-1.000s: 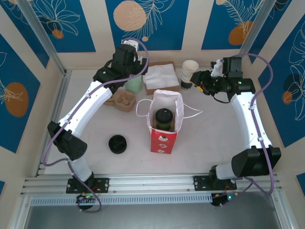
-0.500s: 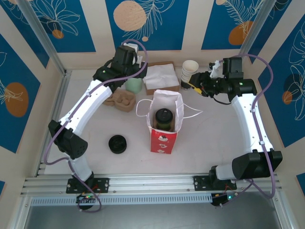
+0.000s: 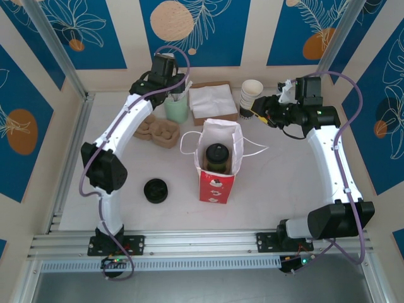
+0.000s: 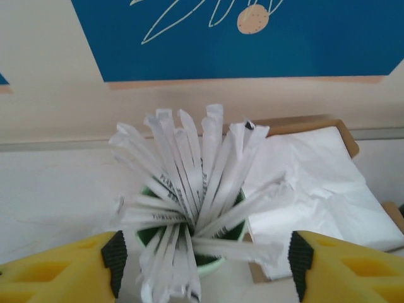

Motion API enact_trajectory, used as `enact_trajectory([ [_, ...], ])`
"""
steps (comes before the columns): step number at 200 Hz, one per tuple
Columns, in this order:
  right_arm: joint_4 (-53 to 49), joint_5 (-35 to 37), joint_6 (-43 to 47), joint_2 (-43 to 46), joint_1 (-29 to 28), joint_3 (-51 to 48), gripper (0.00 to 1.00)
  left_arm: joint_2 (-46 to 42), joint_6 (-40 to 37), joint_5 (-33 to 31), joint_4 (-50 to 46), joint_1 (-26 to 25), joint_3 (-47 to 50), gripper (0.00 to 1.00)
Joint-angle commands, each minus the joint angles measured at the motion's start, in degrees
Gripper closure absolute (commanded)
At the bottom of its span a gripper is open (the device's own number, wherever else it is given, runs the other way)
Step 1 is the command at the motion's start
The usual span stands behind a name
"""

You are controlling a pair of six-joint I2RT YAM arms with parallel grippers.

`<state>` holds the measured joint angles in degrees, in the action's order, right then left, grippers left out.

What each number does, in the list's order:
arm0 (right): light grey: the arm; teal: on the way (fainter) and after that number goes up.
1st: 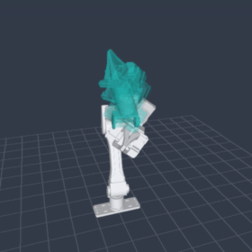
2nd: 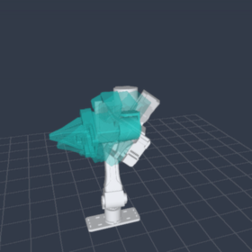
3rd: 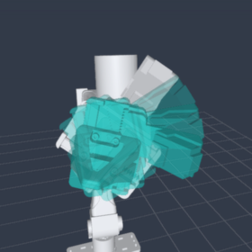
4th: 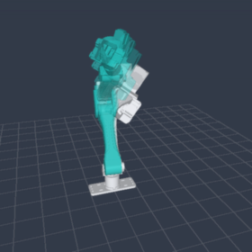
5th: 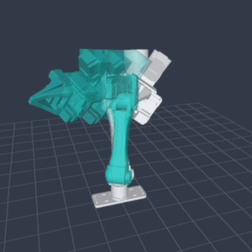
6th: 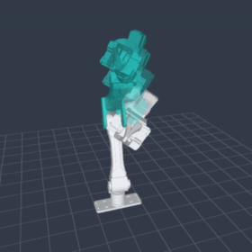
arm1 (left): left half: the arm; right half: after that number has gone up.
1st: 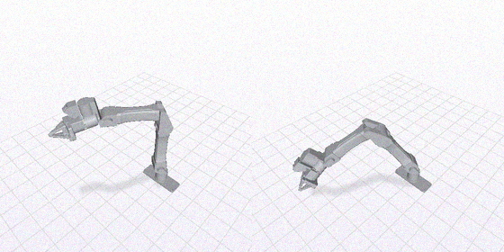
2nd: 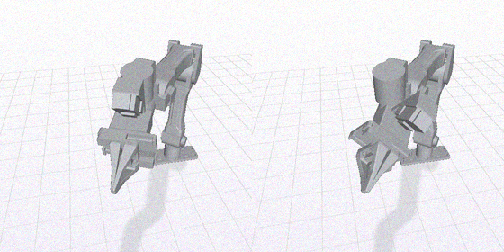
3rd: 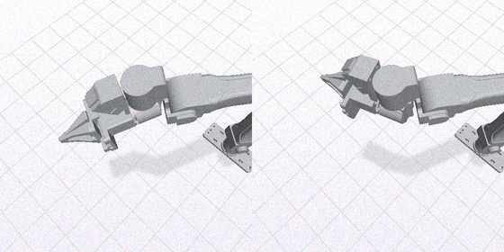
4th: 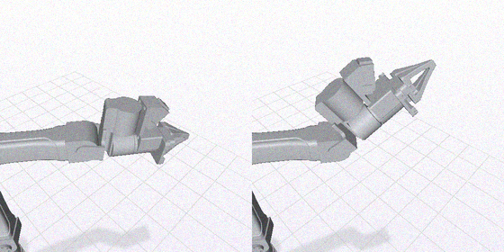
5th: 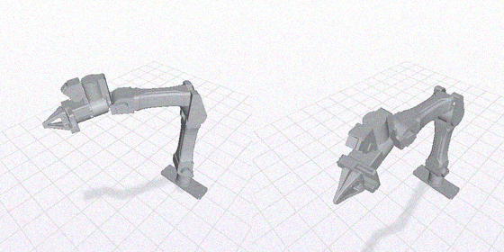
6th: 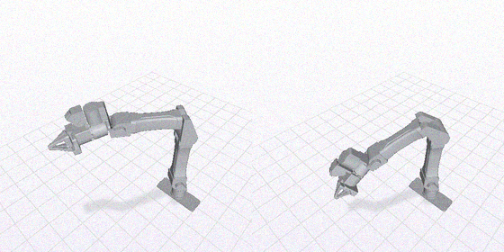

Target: Pack the takeout coffee

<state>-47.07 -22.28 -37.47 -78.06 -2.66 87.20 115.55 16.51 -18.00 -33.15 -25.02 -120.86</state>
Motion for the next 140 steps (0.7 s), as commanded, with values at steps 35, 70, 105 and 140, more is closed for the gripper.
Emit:
enact_trajectory([
  [35,1.4,1.3,1.9,0.5,0.3,-1.1,0.57,9.9,2.6,0.3,4.4,2.7,-10.8,0.45],
  [70,1.5,0.9,2.4,-0.3,0.4,-0.7,0.57,16.1,3.2,-0.9,3.0,3.3,-19.0,0.45],
  [105,1.8,1.0,2.5,-1.0,0.6,-0.9,0.57,19.2,4.1,-2.9,4.5,3.7,-21.4,0.46],
  [140,2.7,0.3,2.4,-1.3,0.6,-1.0,0.57,21.1,4.2,-6.6,5.4,3.7,-23.0,0.46],
])
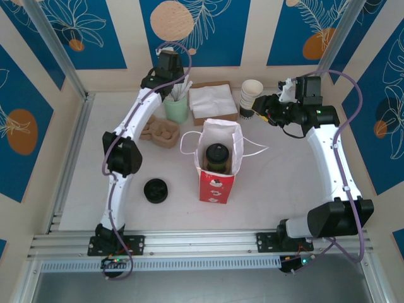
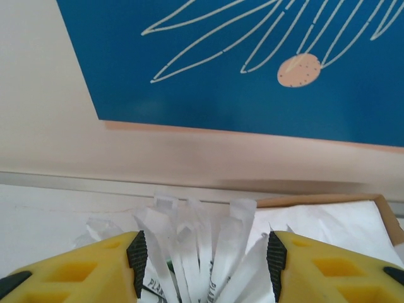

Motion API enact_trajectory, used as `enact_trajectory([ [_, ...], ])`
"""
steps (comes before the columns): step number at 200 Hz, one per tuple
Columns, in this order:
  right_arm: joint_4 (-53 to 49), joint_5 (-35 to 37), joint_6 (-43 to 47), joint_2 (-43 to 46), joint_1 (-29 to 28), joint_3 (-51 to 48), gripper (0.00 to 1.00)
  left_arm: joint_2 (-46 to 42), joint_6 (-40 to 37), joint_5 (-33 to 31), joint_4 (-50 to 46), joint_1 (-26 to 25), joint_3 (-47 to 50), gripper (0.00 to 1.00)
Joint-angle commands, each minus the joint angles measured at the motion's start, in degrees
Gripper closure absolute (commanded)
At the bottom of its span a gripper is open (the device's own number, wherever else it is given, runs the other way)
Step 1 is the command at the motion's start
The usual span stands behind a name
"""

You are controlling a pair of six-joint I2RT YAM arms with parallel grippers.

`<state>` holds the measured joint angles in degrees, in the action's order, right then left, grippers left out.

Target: Pack the takeout coffee

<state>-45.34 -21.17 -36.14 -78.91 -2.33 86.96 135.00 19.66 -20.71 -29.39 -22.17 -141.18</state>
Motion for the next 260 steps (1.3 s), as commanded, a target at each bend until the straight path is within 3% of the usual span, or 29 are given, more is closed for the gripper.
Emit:
enact_trajectory([
  [1,1.0,-0.8,1.1,-0.6,0.3,-0.7,0.57,1.7,1.0,-4.0,1.7,0.9,-2.8,0.46],
  [107,1.1,-1.6,1.0,-2.2,-0.2,0.7,0.57,5.9,-0.1,-4.4,3.1,2.4,-6.3,0.51],
  [150,0.9,-1.4,1.0,-2.2,-0.4,0.5,0.57,7.4,-0.9,-3.9,3.3,2.7,-7.3,0.58],
  [171,1.3,-1.4,0.8,-2.4,-0.5,0.3,0.57,7.4,-1.0,-3.7,3.6,2.8,-7.4,0.68],
  [209,0.5,-1.3,1.2,-3.1,-0.6,1.7,0.58,6.5,-1.1,-2.9,3.6,2.8,-7.6,0.76],
  [260,0.2,-1.5,1.2,-3.1,-0.8,2.2,0.58,3.6,-1.3,-1.6,1.6,2.7,-7.6,0.80],
])
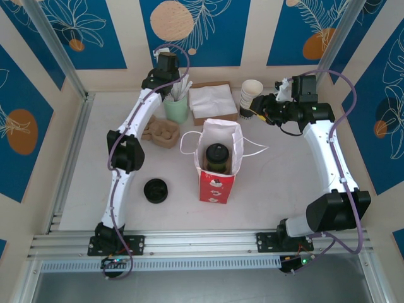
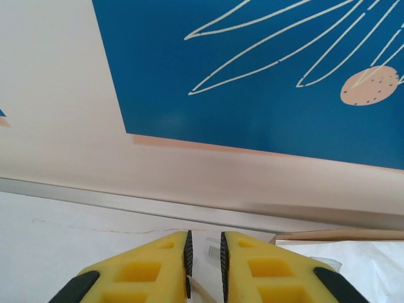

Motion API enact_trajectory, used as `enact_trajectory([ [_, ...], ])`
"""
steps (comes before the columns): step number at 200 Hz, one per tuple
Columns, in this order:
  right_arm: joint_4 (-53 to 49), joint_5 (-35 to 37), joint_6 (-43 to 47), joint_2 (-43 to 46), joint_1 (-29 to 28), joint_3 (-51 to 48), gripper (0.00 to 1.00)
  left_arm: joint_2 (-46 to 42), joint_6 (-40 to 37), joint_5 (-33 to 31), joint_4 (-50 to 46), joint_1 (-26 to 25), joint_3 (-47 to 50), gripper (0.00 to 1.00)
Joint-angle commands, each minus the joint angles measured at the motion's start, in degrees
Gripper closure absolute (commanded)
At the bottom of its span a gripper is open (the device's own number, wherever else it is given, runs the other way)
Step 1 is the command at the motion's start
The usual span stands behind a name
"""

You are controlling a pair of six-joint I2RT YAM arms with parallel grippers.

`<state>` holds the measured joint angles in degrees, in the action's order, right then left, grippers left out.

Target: Pack the takeout coffee

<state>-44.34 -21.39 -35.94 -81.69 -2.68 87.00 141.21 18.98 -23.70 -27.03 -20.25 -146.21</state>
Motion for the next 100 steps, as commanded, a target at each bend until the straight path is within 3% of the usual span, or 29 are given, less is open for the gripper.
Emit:
enact_trajectory([
  [1,-0.8,-1.3,1.1,-0.4,-0.5,2.1,0.58,-2.7,-0.6,1.4,-0.8,0.8,-2.6,0.80],
  [100,-1.0,-1.3,1.0,1.2,-0.8,2.3,0.58,-9.7,0.7,5.9,-4.5,0.3,-1.3,0.84],
])
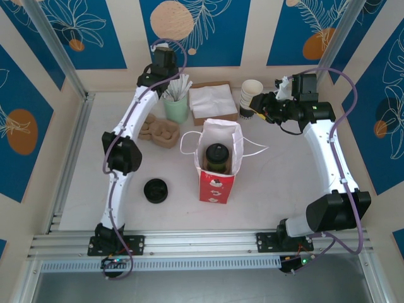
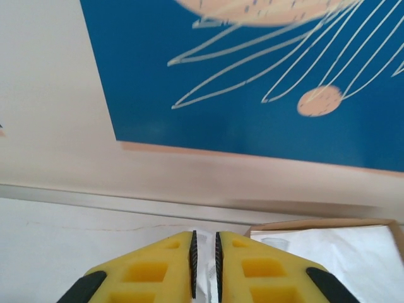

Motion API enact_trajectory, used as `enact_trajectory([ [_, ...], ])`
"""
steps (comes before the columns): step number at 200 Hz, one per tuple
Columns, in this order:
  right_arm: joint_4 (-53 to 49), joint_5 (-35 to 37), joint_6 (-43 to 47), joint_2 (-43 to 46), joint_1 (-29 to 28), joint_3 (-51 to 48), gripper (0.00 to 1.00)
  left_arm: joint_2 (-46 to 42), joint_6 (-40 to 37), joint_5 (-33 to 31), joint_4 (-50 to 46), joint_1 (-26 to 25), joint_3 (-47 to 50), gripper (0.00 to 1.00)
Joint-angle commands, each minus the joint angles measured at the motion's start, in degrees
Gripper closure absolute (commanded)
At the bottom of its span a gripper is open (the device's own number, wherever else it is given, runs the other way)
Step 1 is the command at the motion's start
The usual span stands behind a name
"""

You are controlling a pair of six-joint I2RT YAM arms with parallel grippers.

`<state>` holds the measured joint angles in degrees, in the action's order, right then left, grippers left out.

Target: Pack the takeout coffee

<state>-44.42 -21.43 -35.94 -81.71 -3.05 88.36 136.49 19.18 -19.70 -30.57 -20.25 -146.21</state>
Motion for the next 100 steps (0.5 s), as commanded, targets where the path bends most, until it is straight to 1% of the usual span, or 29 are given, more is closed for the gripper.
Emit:
enact_trajectory([
  [1,-0.9,-1.3,1.0,1.3,-0.4,0.9,0.58,-5.1,0.4,1.9,-0.9,0.3,-1.3,0.84],
  [27,-1.0,-1.4,1.0,1.9,-0.5,0.9,0.58,-7.6,0.5,2.3,-0.3,0.2,1.1,0.86],
  [40,-0.9,-1.4,1.1,2.3,-0.4,0.9,0.58,-8.7,0.4,3.0,0.1,0.1,1.7,0.89],
  [57,-0.9,-1.3,1.1,2.8,-0.4,0.9,0.58,-9.8,-0.4,3.0,0.0,0.0,2.0,0.90],
  [70,-0.9,-1.4,1.1,3.0,-0.4,0.8,0.58,-10.2,-0.7,2.1,0.0,0.0,2.3,0.88],
  [80,-0.8,-1.5,1.0,3.3,-0.5,0.5,0.58,-10.0,-1.0,1.6,-0.1,0.0,2.5,0.83],
  [100,-0.3,-1.5,0.6,3.6,-0.5,-0.4,0.58,-9.0,-1.3,2.1,-0.7,0.1,2.4,0.82],
])
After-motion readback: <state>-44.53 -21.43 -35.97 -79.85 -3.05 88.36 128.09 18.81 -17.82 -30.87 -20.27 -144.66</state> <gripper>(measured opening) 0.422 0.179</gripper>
